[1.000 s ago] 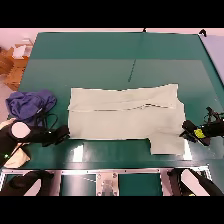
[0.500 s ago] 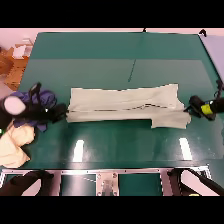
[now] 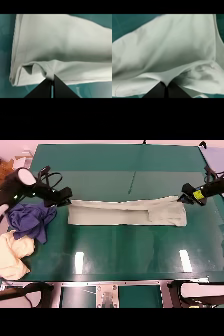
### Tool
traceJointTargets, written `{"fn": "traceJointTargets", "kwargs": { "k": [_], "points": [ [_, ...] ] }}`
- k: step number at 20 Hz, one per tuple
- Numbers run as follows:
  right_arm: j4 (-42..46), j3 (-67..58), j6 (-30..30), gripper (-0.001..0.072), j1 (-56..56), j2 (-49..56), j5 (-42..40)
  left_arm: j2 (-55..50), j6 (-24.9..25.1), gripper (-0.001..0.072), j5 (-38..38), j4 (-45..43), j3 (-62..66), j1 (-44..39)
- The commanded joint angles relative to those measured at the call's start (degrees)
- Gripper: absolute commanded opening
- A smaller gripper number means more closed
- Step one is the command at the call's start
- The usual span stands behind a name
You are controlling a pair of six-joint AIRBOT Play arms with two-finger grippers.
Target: Fold the shirts.
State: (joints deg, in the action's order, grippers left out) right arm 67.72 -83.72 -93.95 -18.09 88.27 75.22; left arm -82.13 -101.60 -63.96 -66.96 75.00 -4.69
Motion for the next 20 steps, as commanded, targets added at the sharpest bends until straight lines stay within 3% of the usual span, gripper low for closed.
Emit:
{"fn": "traceJointTargets", "kwargs": {
  "k": [1,4,8,9,10,11,12,13,16,18,19,20],
  "points": [
    [-1.3,-7.8,-0.1,0.0015,0.9,8.5,0.2,-8.6,1.2,0.002,-0.2,0.2,7.9,0.0],
    [-2.3,-11.7,-0.1,0.0016,0.9,13.6,-0.7,-13.9,1.7,0.0021,1.2,0.5,11.7,0.0],
    [-5.7,-11.9,-0.1,0.002,0.9,18.1,-6.3,-16.5,5.3,0.0022,10.1,2.8,12.1,0.0],
    [-6.1,-11.9,-0.1,0.0111,0.9,18.7,-7.8,-16.8,5.7,0.0031,11.6,3.3,12.1,0.0],
    [-6.4,-12.3,-0.1,0.0321,0.7,18.8,-9.3,-16.8,5.7,0.0386,12.4,4.0,12.3,0.3],
    [-6.4,-14.1,-0.1,0.0438,0.2,18.8,-9.4,-16.8,5.5,0.072,12.3,4.3,13.3,0.6],
    [-6.4,-17.4,0.2,0.0448,-0.5,18.8,-8.7,-16.7,5.7,0.067,10.0,4.9,15.5,1.3],
    [-6.2,-21.0,0.2,0.0509,-1.3,18.8,-7.0,-16.5,5.7,0.0669,6.7,4.6,18.2,2.4],
    [-6.2,-31.1,4.6,0.0517,-5.1,18.4,1.0,-16.4,5.7,0.0669,-5.3,4.4,28.5,7.7],
    [-7.8,-31.5,7.4,0.0518,-8.2,17.7,3.8,-16.4,5.7,0.0668,-12.6,4.4,31.7,10.4],
    [-9.2,-30.9,8.5,0.056,-9.8,17.8,5.6,-16.3,5.7,0.0667,-15.4,4.3,31.6,11.1],
    [-9.4,-29.5,9.3,0.0607,-11.3,17.8,7.5,-16.3,6.2,0.062,-17.1,3.9,31.3,11.1]
  ]
}}
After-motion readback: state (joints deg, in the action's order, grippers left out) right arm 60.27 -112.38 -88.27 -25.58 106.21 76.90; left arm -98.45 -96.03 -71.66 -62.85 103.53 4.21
